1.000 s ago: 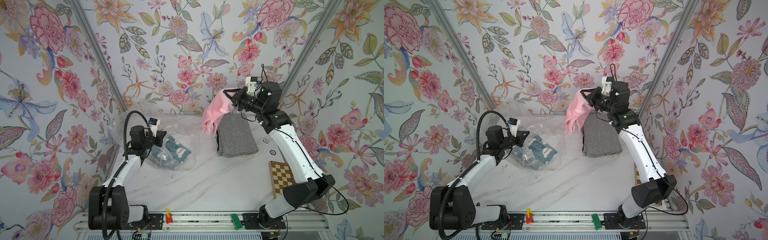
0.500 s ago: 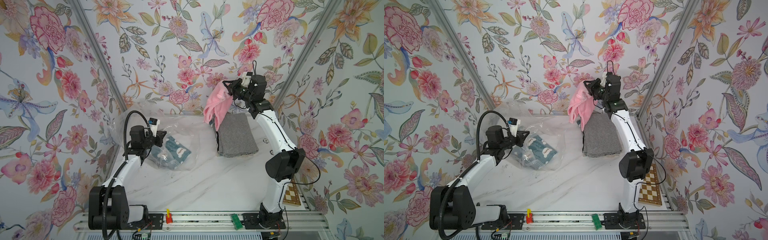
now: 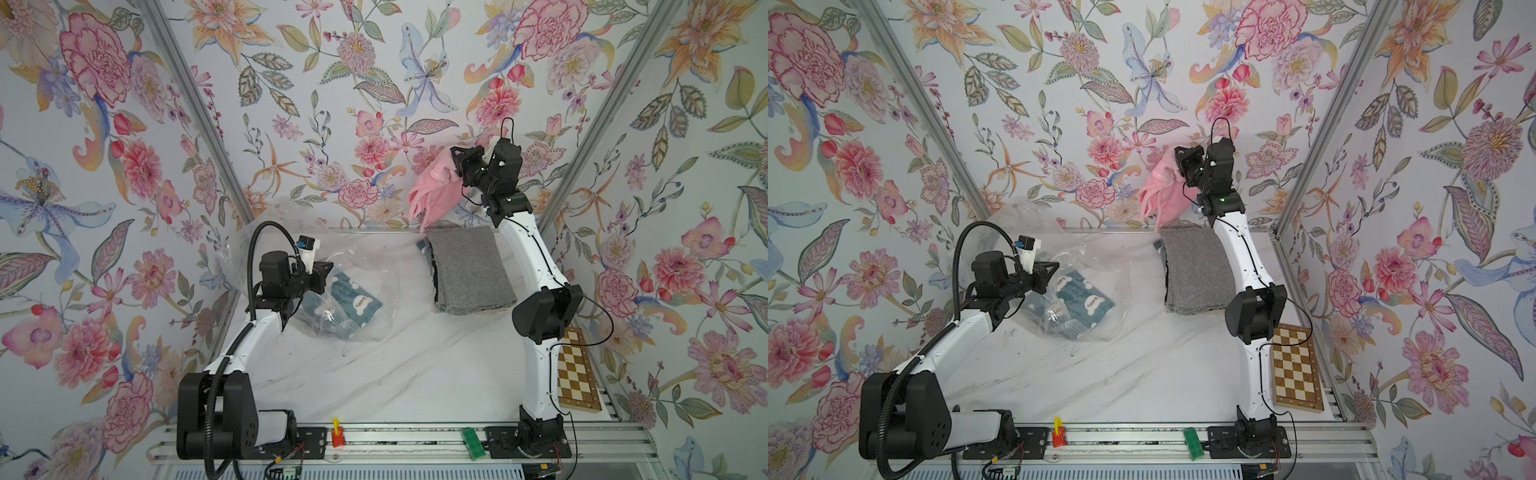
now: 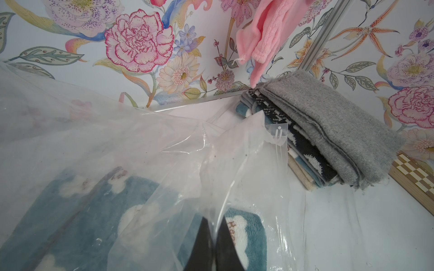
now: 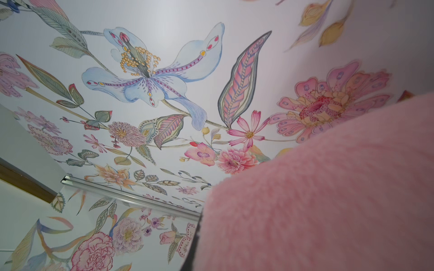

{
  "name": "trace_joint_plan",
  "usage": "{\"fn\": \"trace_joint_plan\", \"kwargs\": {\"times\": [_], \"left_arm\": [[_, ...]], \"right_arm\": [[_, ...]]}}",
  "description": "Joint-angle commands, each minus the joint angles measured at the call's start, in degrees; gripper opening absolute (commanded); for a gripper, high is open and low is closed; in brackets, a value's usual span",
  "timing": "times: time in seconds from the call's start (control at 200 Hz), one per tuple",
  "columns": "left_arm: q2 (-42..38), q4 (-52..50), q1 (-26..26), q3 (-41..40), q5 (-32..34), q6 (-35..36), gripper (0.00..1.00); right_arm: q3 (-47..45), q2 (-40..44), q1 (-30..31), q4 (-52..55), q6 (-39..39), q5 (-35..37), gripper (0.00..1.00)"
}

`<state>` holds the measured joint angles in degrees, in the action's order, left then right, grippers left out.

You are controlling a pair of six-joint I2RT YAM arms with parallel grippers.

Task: Take the blanket out of the vacuum bag
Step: Place the blanket at the center of the board.

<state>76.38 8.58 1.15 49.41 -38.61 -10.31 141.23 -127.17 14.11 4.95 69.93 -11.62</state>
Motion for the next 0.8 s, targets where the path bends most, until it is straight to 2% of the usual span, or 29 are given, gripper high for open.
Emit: {"fn": "trace_joint_plan", "kwargs": {"times": [0.0, 0.255, 0.425, 0.62, 0.796], "left_arm": [[-0.5, 1.4, -0.2, 1.7, -0.7, -0.2, 0.05], [-0.7, 1.5, -0.3, 1.6, -0.7, -0.3, 0.05], [-0.8, 1.7, -0.3, 1.5, -0.9, -0.5, 0.05], [-0.8, 1.9, -0.3, 1.5, -1.0, -0.6, 0.05], [-1.3, 2.0, -0.3, 1.3, -0.9, -0.6, 0.05]], "right_arm": [[-2.4, 2.6, -0.1, -4.9, -0.6, 5.1, 0.0], [-17.8, 10.0, 0.5, -9.8, -0.2, 11.9, 0.0], [-28.5, 17.0, 1.8, -11.5, -1.6, 20.8, 0.0], [-36.2, 22.3, 3.2, -12.1, 1.0, 27.6, 0.0], [-40.3, 25.3, 4.3, -11.7, 1.0, 30.6, 0.0]]}}
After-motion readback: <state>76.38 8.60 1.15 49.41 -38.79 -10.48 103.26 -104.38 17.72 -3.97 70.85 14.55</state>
